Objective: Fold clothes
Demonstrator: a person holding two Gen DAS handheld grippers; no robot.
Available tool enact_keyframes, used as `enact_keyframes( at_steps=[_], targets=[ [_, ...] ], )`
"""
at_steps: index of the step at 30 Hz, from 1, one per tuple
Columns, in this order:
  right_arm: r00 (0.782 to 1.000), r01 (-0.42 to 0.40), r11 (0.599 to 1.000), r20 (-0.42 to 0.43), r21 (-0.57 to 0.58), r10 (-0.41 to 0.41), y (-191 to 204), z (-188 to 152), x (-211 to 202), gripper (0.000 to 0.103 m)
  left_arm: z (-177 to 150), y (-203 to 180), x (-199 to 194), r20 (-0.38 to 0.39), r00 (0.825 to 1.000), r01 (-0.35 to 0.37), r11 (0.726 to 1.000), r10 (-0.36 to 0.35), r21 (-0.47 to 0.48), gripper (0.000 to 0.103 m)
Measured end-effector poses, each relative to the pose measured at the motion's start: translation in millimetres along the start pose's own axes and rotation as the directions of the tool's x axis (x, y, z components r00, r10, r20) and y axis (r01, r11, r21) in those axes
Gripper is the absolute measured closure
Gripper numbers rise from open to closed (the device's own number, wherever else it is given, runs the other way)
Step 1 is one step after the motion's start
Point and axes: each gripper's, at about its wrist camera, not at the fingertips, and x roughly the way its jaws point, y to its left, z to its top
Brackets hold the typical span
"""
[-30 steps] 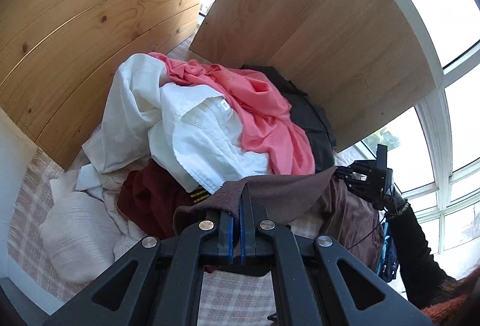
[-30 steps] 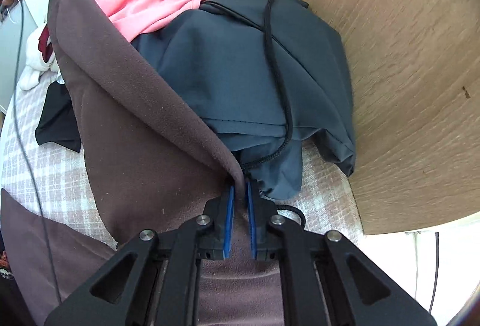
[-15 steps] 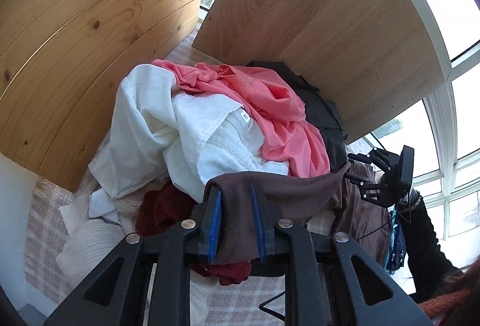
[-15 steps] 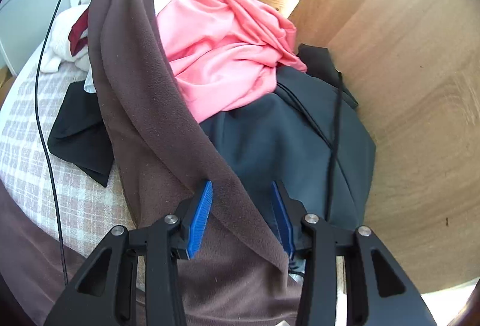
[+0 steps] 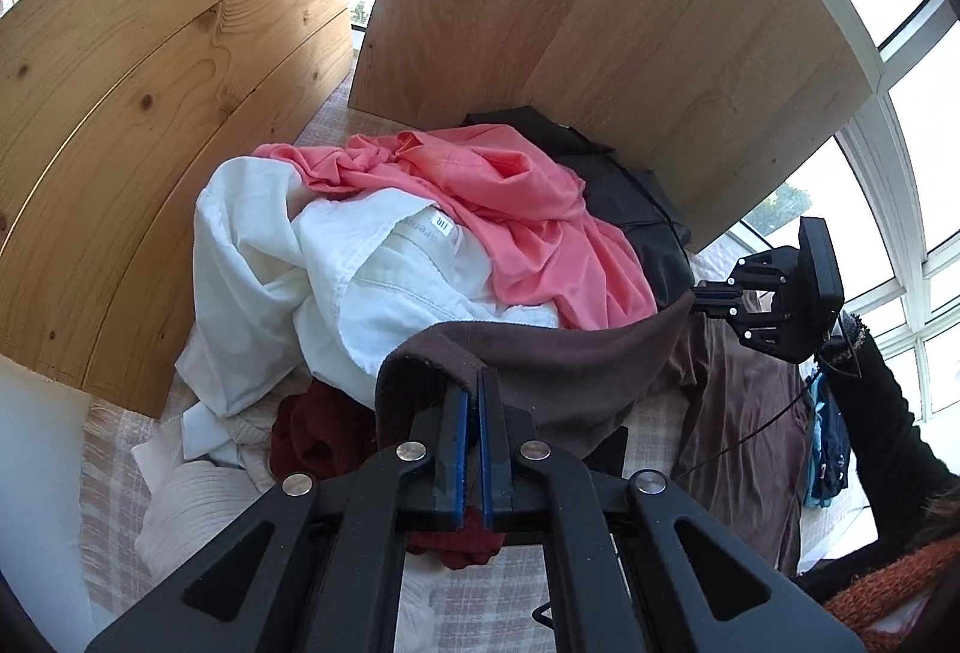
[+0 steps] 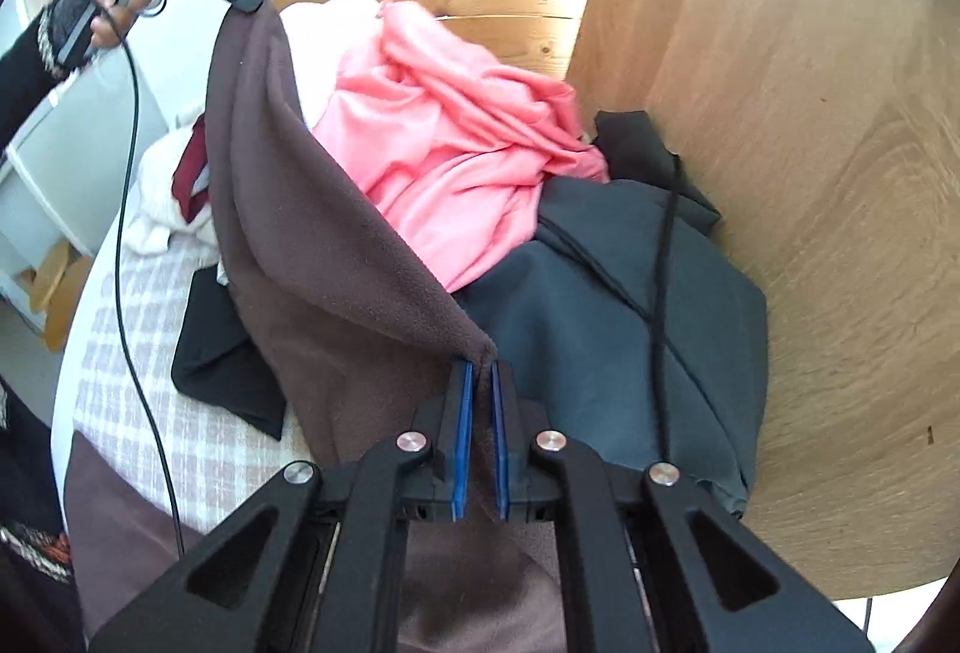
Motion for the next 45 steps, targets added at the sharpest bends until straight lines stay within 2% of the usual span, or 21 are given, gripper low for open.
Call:
enact_keyframes(
  at_steps=[2, 3, 5, 7, 8, 10, 14, 17, 18, 21, 23, 24, 25, 27, 30, 33, 36, 38, 40, 42, 45],
  targets=[
    [0.996, 0.052, 0.998, -0.073, 0.027, -0.05, -9, 8, 24, 0.096, 14, 9, 0, 0.031, 1.0, -0.006, 0.999, 0.008, -0.036, 0.101],
    [0.994, 0.061, 0.998, -0.088, 0.019, -0.059, -8, 9, 30, 0.096, 22, 16, 6, 0.028, 0.999, -0.024, 0.998, 0.026, -0.052, 0.097],
    [0.994, 0.064, 0.998, -0.083, -0.017, -0.066, 0, 11, 31, 0.095, 31, 31, 13, 0.011, 0.997, -0.072, 0.993, 0.073, -0.091, 0.098],
    [0.995, 0.068, 0.997, -0.077, -0.032, -0.07, 5, 12, 27, 0.095, 29, 37, 8, 0.019, 0.998, -0.053, 0.994, 0.056, -0.096, 0.095],
    [0.994, 0.069, 0.997, -0.078, -0.033, -0.071, 7, 13, 25, 0.095, 25, 38, 1, 0.029, 0.999, -0.033, 0.995, 0.036, -0.092, 0.093],
    [0.995, 0.062, 0.998, -0.077, -0.018, -0.063, 7, 14, 23, 0.095, 13, 34, -11, 0.038, 0.999, -0.022, 0.998, 0.024, -0.058, 0.078],
    [0.994, 0.07, 0.997, -0.082, -0.023, -0.071, 14, 16, 21, 0.095, -11, 26, -12, 0.005, 0.999, -0.035, 0.999, 0.036, -0.027, 0.077],
    [0.993, 0.073, 0.997, -0.09, -0.033, -0.075, 15, 11, 20, 0.095, -24, 13, -3, -0.019, 0.999, -0.049, 0.998, 0.05, 0.035, 0.076],
    [0.993, 0.074, 0.997, -0.093, -0.037, -0.077, 16, 10, 20, 0.095, -25, 11, 1, -0.028, 0.998, -0.05, 0.998, 0.051, 0.047, 0.073],
    [0.992, 0.078, 0.996, -0.1, -0.045, -0.082, 16, 6, 19, 0.095, -26, 7, 11, -0.043, 0.995, -0.083, 0.994, 0.087, 0.072, 0.073],
    [0.991, 0.081, 0.996, -0.101, -0.044, -0.085, 16, 6, 19, 0.095, -25, 7, 16, -0.048, 0.996, -0.075, 0.994, 0.079, 0.073, 0.073],
    [0.991, 0.085, 0.995, -0.1, -0.043, -0.089, 16, 6, 18, 0.095, -25, 5, 18, -0.05, 0.996, -0.068, 0.994, 0.072, 0.081, 0.073],
    [0.991, 0.088, 0.995, -0.098, -0.043, -0.092, 15, 6, 19, 0.095, -26, 2, 19, -0.054, 0.996, -0.066, 0.993, 0.071, 0.095, 0.079],
    [0.991, 0.094, 0.995, -0.093, -0.043, -0.097, 15, 7, 19, 0.095, -28, -4, 21, -0.064, 0.995, -0.067, 0.99, 0.076, 0.123, 0.099],
    [0.991, 0.092, 0.995, -0.089, -0.041, -0.096, 13, 9, 27, 0.095, -35, -9, 13, -0.06, 0.994, -0.076, 0.985, 0.086, 0.154, 0.099],
    [0.988, 0.11, 0.992, -0.105, -0.062, -0.116, 17, 10, 33, 0.094, -43, 10, 6, -0.064, 0.994, -0.086, 0.99, 0.094, 0.113, 0.099],
    [0.986, 0.116, 0.991, -0.108, -0.073, -0.123, 19, 11, 33, 0.094, -41, 29, 10, -0.094, 0.978, -0.179, 0.982, 0.184, 0.059, 0.103],
    [0.986, 0.115, 0.991, -0.111, -0.072, -0.122, 19, 11, 31, 0.094, -28, 19, -4, -0.029, 0.989, -0.141, 0.988, 0.143, 0.069, 0.095],
    [0.987, 0.112, 0.991, -0.111, -0.068, -0.12, 18, 11, 30, 0.094, -13, -2, -10, 0.013, 0.989, -0.148, 0.978, 0.148, 0.149, 0.065],
    [0.987, 0.11, 0.992, -0.109, -0.069, -0.117, 15, 15, 36, 0.094, 1, -26, -8, 0.033, 0.983, -0.183, 0.95, 0.18, 0.254, 0.065],
    [0.988, 0.103, 0.992, -0.112, -0.074, -0.111, 14, 17, 38, 0.094, 16, -48, 11, 0.004, 0.97, -0.227, 0.895, 0.245, 0.385, 0.065]
  ],
)
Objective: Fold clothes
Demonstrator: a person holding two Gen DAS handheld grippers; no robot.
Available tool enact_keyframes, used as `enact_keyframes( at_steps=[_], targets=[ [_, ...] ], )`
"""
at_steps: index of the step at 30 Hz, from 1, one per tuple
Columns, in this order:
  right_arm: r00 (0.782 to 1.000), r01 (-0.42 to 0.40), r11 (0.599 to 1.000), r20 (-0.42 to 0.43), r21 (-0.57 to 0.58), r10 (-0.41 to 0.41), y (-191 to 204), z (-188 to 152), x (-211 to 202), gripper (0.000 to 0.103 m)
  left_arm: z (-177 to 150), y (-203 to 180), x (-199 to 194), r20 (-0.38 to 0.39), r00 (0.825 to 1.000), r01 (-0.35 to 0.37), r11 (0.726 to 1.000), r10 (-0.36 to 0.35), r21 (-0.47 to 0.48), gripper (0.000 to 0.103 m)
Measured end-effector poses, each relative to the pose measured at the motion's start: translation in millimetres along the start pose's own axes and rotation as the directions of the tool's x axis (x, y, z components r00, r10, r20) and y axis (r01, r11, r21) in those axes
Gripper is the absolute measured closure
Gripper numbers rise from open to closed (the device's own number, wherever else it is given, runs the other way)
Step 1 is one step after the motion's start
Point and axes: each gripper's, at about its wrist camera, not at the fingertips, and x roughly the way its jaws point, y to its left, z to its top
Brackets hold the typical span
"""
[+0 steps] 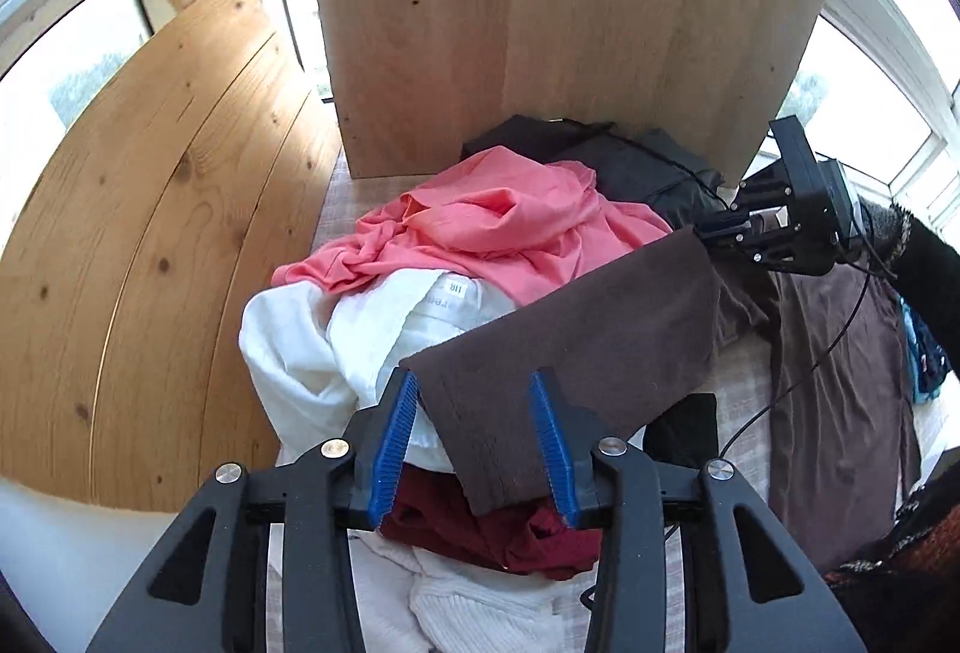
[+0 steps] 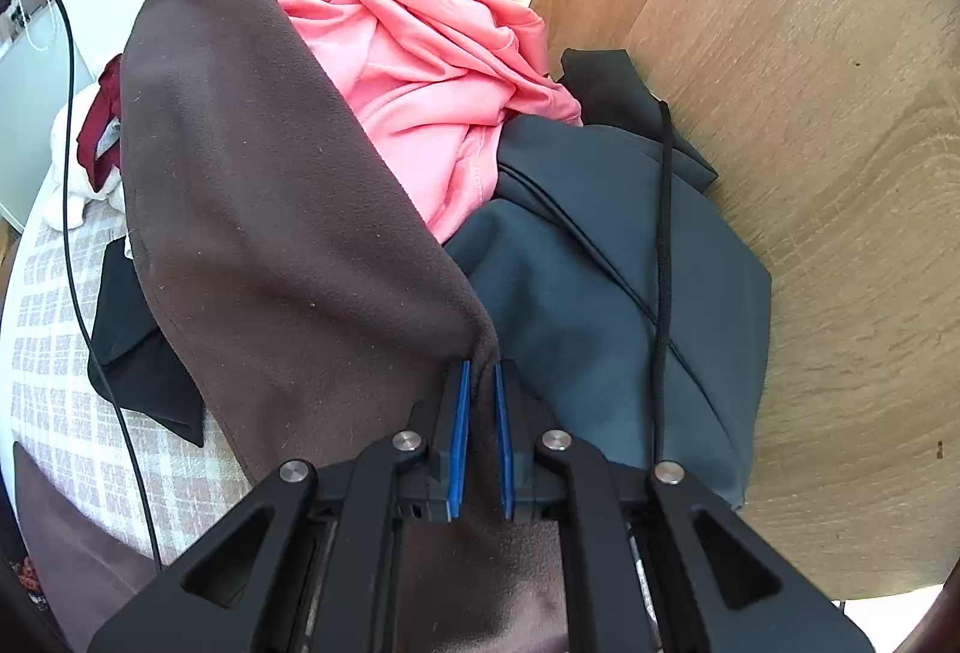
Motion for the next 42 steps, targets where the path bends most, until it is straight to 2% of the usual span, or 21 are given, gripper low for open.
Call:
enact_keyframes(
  at_steps=[2, 6, 9, 12, 14, 17, 19, 20, 22, 24, 25, 27, 31, 35, 39, 42],
  targets=[
    [1.0, -0.005, 1.0, -0.004, -0.007, 0.005, -2, 1, 2, 0.094, 11, -8, 12, -0.04, 0.999, -0.022, 0.997, 0.025, 0.077, 0.065],
    [1.0, -0.02, 1.0, -0.009, -0.009, 0.02, -5, 3, 5, 0.094, 18, -18, 35, -0.155, 0.988, 0.02, 0.976, 0.015, 0.218, 0.065],
    [1.0, -0.029, 1.0, -0.009, -0.01, 0.029, -8, 3, 6, 0.094, 22, -23, 47, -0.204, 0.977, 0.002, 0.952, 0.063, 0.305, 0.064],
    [0.999, -0.033, 0.999, -0.009, -0.014, 0.033, -11, 2, 7, 0.094, 31, -24, 53, -0.227, 0.97, -0.008, 0.941, 0.09, 0.339, 0.063],
    [0.999, -0.038, 0.999, -0.01, -0.012, 0.038, -13, 2, 7, 0.094, 36, -27, 57, -0.249, 0.965, 0.023, 0.928, 0.076, 0.371, 0.062],
    [0.999, -0.048, 0.999, -0.008, -0.006, 0.048, -17, 1, 7, 0.094, 37, -30, 68, -0.313, 0.946, 0.049, 0.917, 0.085, 0.397, 0.06],
    [0.998, -0.056, 0.998, -0.008, 0.001, 0.056, -21, 0, 6, 0.094, 36, -28, 75, -0.351, 0.933, 0.063, 0.92, 0.084, 0.388, 0.064],
    [0.998, -0.062, 0.998, -0.008, 0.008, 0.062, -18, 0, 3, 0.094, 37, -24, 75, -0.353, 0.933, 0.068, 0.93, 0.07, 0.362, 0.068],
    [0.997, -0.074, 0.997, -0.001, 0.037, 0.074, -23, -1, -3, 0.094, 39, -18, 75, -0.355, 0.934, 0.077, 0.948, 0.04, 0.31, 0.092],
    [0.997, -0.072, 0.995, 0.019, 0.064, 0.071, -31, -5, -16, 0.092, 40, -12, 74, -0.352, 0.936, 0.083, 0.962, 0.015, 0.261, 0.099],
    [0.998, -0.063, 0.995, 0.035, 0.076, 0.061, -36, -8, -26, 0.084, 40, -12, 71, -0.337, 0.941, 0.076, 0.965, 0.012, 0.249, 0.1],
    [0.998, -0.026, 0.993, 0.063, 0.115, 0.019, -49, -20, -48, 0.068, 41, -14, 59, -0.296, 0.955, 0.067, 0.969, 0.007, 0.239, 0.101],
    [0.996, -0.01, 0.975, 0.093, 0.223, -0.011, -81, -53, -84, 0.067, 41, -22, 30, -0.218, 0.976, 0.064, 0.971, -0.013, 0.229, 0.101],
    [1.0, 0.008, 0.965, -0.009, 0.261, -0.006, -97, -85, -79, 0.067, 43, -27, 7, -0.158, 0.987, 0.06, 0.977, -0.028, 0.206, 0.101],
    [0.988, 0.078, 0.98, -0.147, 0.181, -0.052, -92, -106, -45, 0.067, 38, -40, -11, -0.12, 0.992, 0.071, 0.973, -0.046, 0.219, 0.101],
    [0.987, 0.013, 0.991, -0.162, 0.135, 0.009, -93, -105, -25, 0.067, 33, -50, -17, -0.124, 0.992, 0.055, 0.969, -0.026, 0.242, 0.101]
  ],
)
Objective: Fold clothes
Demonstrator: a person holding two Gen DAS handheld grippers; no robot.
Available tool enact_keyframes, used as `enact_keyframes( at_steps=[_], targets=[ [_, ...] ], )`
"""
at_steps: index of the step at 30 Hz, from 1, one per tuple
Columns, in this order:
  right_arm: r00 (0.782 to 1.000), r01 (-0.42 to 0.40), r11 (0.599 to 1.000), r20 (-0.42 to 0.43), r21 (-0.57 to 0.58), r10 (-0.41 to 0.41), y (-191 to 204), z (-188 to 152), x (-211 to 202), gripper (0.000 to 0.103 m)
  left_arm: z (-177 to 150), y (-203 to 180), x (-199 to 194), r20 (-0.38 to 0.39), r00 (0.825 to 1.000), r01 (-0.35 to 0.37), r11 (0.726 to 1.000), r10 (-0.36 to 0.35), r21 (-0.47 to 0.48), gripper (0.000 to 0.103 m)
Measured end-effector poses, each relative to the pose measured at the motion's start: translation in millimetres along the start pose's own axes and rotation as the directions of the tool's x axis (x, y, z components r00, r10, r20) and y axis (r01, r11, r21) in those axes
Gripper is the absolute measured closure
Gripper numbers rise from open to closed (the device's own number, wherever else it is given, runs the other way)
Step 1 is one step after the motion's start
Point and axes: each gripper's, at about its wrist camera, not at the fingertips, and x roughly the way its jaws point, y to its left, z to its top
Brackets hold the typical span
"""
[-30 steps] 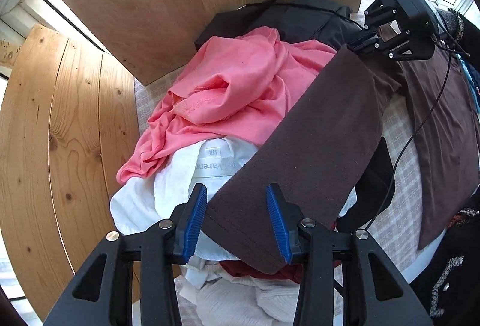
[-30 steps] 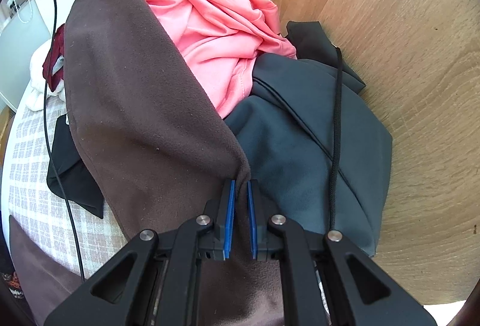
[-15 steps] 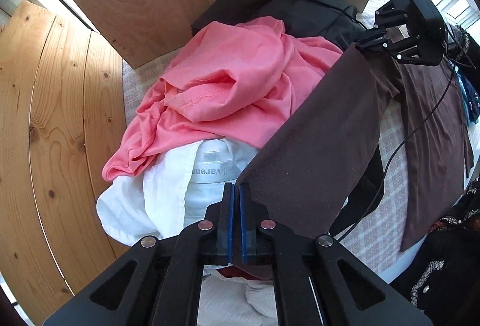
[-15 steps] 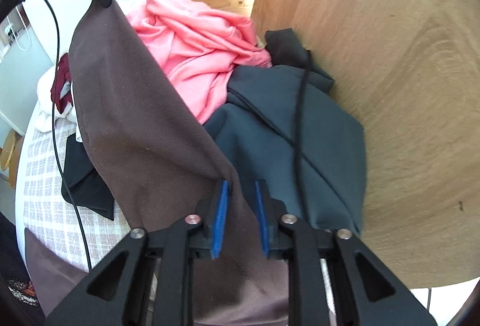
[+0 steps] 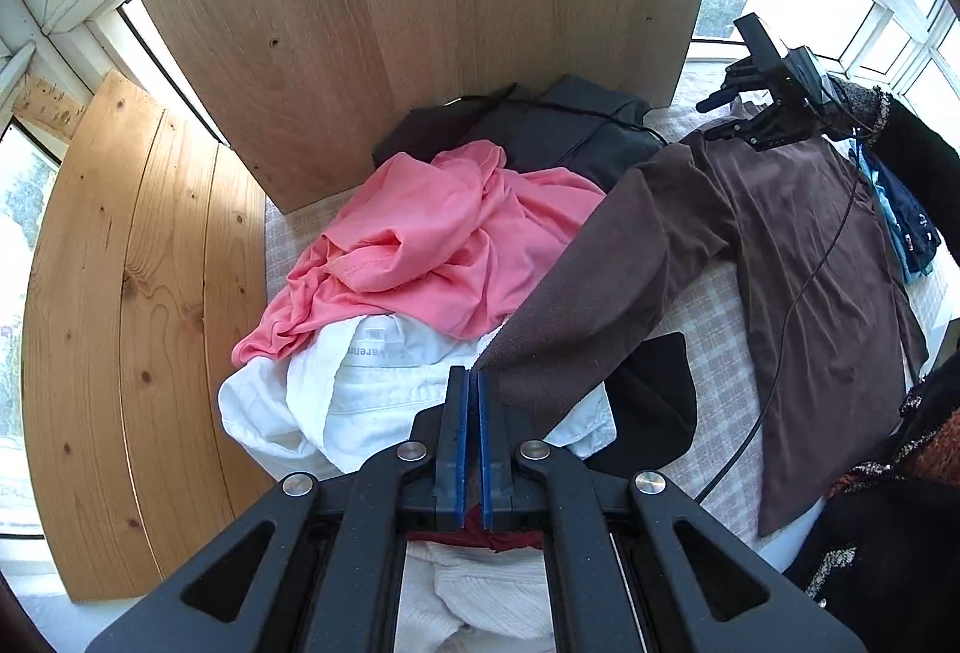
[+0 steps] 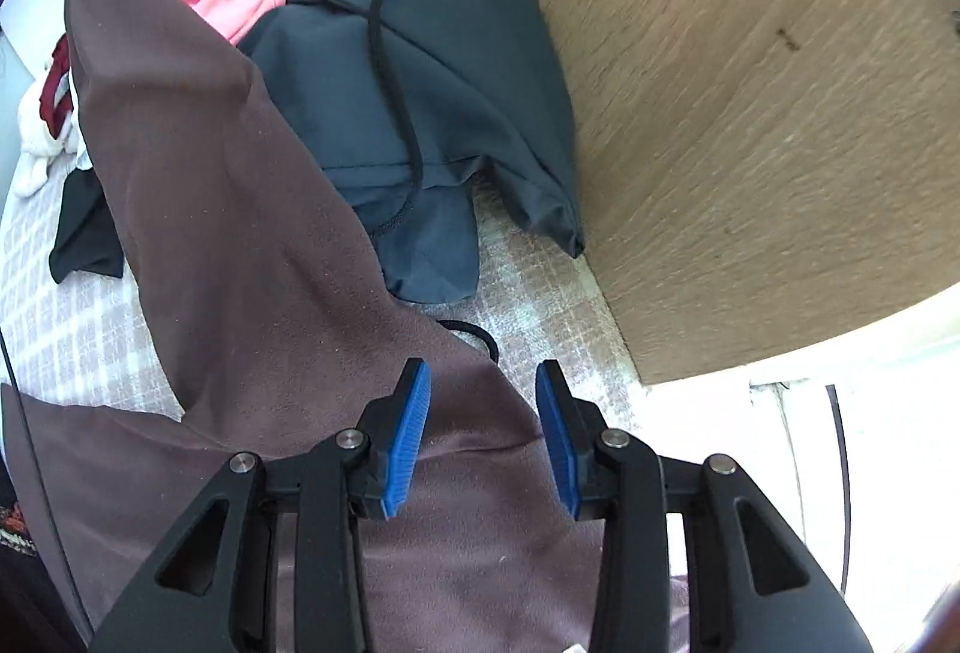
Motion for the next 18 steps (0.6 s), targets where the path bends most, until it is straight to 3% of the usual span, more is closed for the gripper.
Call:
enact_keyframes(
  at_steps=[6, 12, 13, 14, 15, 18],
  targets=[
    [0.995, -0.043, 0.974, -0.093, -0.224, 0.022, 17, 12, 19, 0.067, -3, -3, 2, -0.035, 0.999, -0.011, 1.0, 0.011, -0.018, 0.101],
    [0.993, -0.06, 0.942, -0.116, -0.331, 0.023, 26, 21, 26, 0.069, -6, -8, 11, -0.062, 0.998, -0.026, 0.999, 0.024, -0.027, 0.101],
    [0.992, -0.072, 0.941, -0.122, -0.332, 0.032, 26, 22, 26, 0.073, -6, -9, 11, -0.064, 0.998, -0.028, 0.999, 0.027, -0.026, 0.101],
    [0.991, -0.083, 0.939, -0.128, -0.333, 0.042, 26, 23, 27, 0.09, -5, -10, 11, -0.066, 0.997, -0.029, 0.999, 0.028, -0.026, 0.101],
    [0.99, -0.095, 0.938, -0.135, -0.334, 0.052, 26, 23, 27, 0.1, -5, -10, 10, -0.067, 0.997, -0.031, 0.999, 0.029, -0.026, 0.101],
    [0.995, -0.053, 0.939, -0.098, -0.34, 0.021, 25, 22, 16, 0.1, -5, -12, 4, -0.06, 0.998, -0.036, 0.999, 0.034, -0.032, 0.101]
  ],
)
